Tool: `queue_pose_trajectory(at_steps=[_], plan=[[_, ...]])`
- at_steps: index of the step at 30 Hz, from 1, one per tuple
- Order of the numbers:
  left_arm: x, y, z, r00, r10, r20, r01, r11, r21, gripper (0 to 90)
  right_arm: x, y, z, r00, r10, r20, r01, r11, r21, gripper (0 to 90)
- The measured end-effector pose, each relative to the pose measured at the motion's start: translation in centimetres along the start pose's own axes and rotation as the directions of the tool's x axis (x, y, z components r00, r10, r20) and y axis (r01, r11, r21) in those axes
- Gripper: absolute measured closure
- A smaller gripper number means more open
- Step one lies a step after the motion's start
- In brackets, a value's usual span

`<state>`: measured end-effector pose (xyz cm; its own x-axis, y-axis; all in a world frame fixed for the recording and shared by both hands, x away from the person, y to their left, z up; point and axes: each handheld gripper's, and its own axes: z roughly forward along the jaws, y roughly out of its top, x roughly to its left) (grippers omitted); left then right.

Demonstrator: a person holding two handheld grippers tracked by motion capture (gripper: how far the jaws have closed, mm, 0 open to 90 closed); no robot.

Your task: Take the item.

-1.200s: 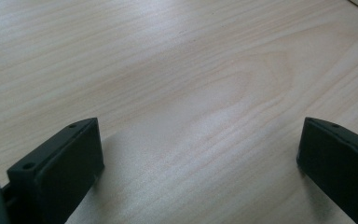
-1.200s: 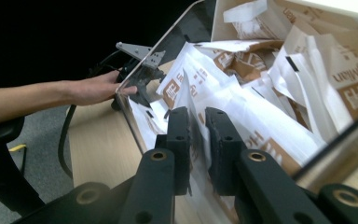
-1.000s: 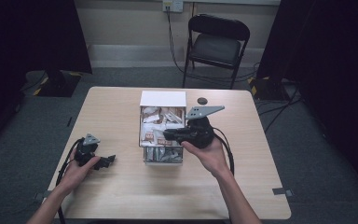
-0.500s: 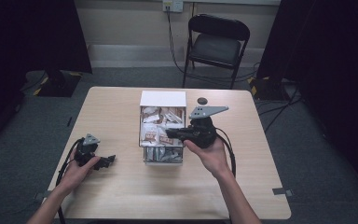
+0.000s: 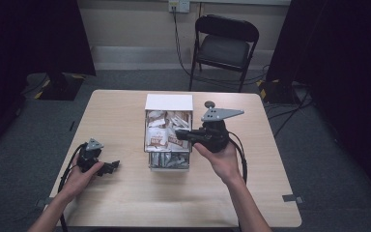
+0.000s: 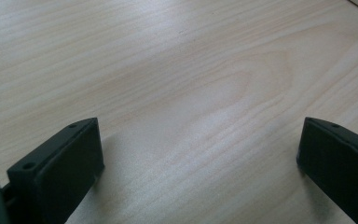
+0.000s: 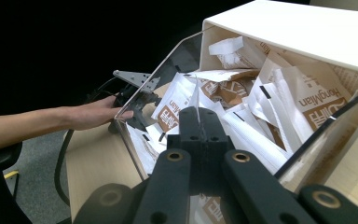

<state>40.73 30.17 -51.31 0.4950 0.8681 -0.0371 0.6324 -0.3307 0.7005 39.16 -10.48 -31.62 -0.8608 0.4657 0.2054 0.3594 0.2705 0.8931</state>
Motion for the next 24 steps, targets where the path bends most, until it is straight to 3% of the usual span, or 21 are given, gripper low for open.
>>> queue_pose_trajectory(at_steps=[24], plan=[[0.0,0.0,0.0,1.0000,0.000,0.000,0.000,1.0000,0.000,0.0,0.7,1.1,-2.6,0.9995,-0.019,0.024,0.020,0.9977,-0.064,90.0]])
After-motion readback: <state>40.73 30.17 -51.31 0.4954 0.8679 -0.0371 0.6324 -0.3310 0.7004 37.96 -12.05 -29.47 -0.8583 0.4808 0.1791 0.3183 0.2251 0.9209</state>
